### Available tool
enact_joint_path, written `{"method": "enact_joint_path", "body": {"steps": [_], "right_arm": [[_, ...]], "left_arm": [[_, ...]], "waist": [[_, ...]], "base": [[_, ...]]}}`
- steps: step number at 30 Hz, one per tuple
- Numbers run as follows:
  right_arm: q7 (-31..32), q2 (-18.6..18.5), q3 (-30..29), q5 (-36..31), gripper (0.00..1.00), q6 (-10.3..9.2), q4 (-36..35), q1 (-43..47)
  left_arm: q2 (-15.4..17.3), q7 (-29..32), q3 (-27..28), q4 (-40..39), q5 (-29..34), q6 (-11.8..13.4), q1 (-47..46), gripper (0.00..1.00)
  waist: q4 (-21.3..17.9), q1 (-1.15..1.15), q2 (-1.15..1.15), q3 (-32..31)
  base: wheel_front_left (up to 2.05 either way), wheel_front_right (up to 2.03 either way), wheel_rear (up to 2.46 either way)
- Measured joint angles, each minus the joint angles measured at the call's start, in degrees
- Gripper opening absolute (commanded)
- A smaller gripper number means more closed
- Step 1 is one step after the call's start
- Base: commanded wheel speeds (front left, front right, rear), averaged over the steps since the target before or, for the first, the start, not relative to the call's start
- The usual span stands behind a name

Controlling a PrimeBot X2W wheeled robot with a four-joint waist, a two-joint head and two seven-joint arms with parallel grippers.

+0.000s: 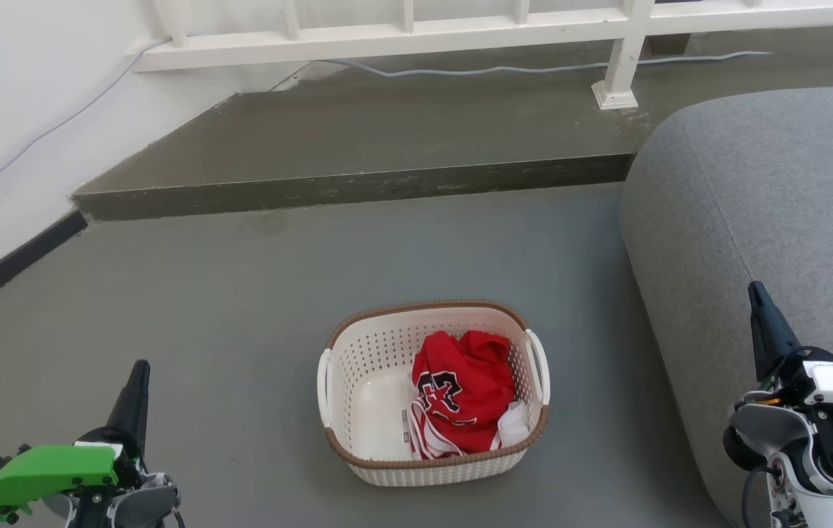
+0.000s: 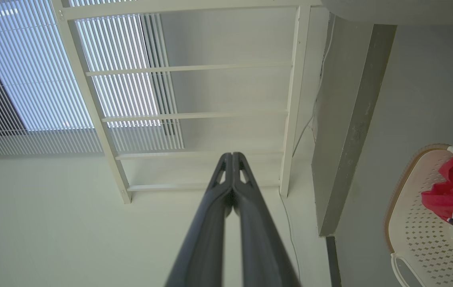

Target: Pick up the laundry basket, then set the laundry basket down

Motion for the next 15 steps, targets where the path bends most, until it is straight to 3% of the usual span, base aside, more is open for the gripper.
{"method": "enact_joint_path", "body": {"steps": [15], "right_arm": [[0.0, 0.01, -0.01, 0.0, 0.0, 0.0, -0.01, 0.0]], "left_arm": [[0.0, 0.0, 0.05, 0.04, 0.0, -0.01, -0.01, 0.0]], "waist": [[0.0, 0.0, 0.0, 0.0]], "base": [[0.0, 0.0, 0.0]]}}
